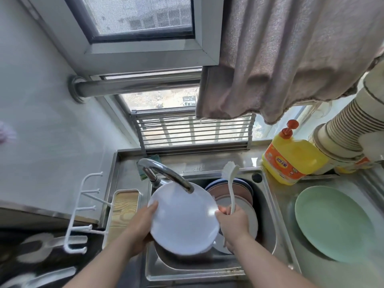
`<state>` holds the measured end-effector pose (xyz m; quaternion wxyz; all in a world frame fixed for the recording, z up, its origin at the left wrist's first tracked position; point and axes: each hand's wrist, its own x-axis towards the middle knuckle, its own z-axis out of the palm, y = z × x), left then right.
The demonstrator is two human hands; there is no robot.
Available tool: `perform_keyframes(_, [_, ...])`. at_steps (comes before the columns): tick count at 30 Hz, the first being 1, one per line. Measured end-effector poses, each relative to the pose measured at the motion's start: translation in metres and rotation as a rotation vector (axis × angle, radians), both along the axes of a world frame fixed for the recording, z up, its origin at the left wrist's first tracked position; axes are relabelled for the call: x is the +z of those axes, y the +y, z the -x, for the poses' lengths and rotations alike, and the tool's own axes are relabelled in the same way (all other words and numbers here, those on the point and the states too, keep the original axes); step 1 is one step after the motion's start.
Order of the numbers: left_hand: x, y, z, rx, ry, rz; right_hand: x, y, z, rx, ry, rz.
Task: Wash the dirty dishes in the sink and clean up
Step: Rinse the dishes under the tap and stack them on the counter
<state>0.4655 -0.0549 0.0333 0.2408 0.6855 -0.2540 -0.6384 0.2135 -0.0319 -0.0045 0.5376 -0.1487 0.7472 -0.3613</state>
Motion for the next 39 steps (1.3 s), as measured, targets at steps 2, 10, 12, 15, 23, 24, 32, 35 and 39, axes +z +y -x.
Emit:
perform_keyframes(2, [0.003,0.002,-0.011,0.029,-0.026,0.021,0.0,0.0,-0.011,-0.004,-0.047,-0.007])
perform_keyframes(10, [0.002,0.005,-0.02,0.084,-0.048,0.016,0.012,-0.008,-0.018,-0.067,-0.079,0.022])
perform_keyframes(12, [0.001,0.004,-0.008,0.115,-0.001,-0.001,0.017,-0.012,-0.01,-0.103,-0.082,0.06])
perform_keyframes(15, [-0.007,0.0,0.018,0.204,0.14,-0.052,0.03,-0.013,0.007,-0.083,-0.024,0.122])
perform_keyframes(23, [-0.021,0.008,0.083,0.117,0.334,-0.248,0.073,0.009,0.06,0.073,0.284,0.228])
perform_keyframes(24, [-0.02,0.012,0.086,0.084,0.321,-0.272,0.075,0.014,0.066,0.091,0.338,0.226])
perform_keyframes(32, [-0.006,0.024,0.069,-0.042,0.303,-0.453,0.043,0.059,0.091,0.177,0.346,0.089])
perform_keyframes(35, [-0.006,0.03,0.065,-0.015,0.372,-0.535,0.029,0.075,0.094,0.17,0.257,0.025])
perform_keyframes(39, [-0.024,0.042,0.068,0.094,0.465,-0.596,0.031,0.075,0.096,0.149,0.205,0.042])
